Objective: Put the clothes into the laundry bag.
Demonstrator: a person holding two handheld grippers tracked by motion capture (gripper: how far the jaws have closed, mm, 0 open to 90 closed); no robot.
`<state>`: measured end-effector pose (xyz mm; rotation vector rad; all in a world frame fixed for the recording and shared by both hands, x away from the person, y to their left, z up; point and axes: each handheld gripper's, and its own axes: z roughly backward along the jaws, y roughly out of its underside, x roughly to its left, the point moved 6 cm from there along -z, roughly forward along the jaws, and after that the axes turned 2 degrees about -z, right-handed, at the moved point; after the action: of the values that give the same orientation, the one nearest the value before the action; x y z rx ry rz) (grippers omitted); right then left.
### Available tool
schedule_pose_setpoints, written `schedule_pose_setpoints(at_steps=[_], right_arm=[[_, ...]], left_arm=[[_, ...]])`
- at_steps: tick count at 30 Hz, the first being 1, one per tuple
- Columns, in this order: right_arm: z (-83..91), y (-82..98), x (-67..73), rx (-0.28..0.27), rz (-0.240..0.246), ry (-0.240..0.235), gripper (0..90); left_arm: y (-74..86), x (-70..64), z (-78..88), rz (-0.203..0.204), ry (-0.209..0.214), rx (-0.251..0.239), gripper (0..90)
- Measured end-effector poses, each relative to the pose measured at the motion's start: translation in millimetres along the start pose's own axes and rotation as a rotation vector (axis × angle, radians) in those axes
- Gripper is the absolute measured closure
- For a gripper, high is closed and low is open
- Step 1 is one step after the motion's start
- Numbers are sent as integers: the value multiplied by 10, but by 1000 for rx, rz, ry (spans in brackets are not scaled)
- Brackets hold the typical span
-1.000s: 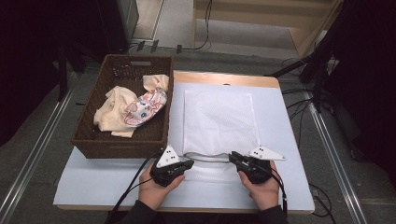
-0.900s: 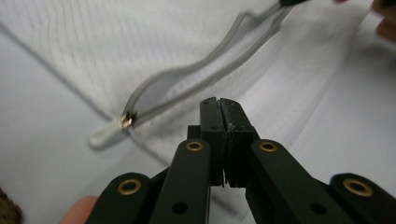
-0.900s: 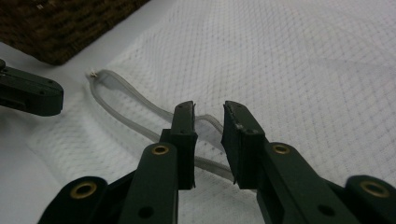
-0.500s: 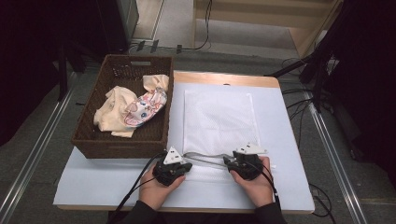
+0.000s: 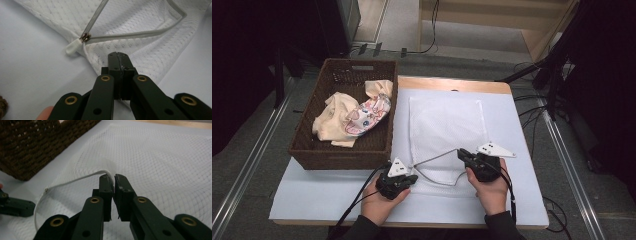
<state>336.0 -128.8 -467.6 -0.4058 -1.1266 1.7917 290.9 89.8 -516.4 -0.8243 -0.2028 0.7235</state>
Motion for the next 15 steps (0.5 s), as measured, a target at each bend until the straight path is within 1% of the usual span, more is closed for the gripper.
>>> schedule_pose_setpoints(at_steps=[2,3,4,5,8,9,11,13,14,15], right_arm=[[-51,72,-42,27,-16,7,784],[-69,105,-58,35,-29,0,743],[-69,105,-58,35,-29,0,743],[-63,133,-74,27,-29,-9,655],[-3,123,-63,5,-10,-24,534],[5,128,-57,11,-6,-24,486],[-23,161,-65,43,19,19,430],[-93,225,-75,91,43,50,392],[-137,262,-84,119,55,68,387],[-185,301,-98,150,65,98,393]], left_arm=[[0,5,0,-1,5,-1,900],[0,5,-2,0,7,-3,900],[0,5,-2,0,7,-3,900],[0,7,-1,1,7,-2,900],[-1,11,-1,2,10,0,900],[0,11,1,4,12,3,900],[-1,12,2,4,12,4,900],[-1,12,1,4,13,3,900],[-1,13,1,6,14,2,900],[-1,15,2,7,15,4,900]])
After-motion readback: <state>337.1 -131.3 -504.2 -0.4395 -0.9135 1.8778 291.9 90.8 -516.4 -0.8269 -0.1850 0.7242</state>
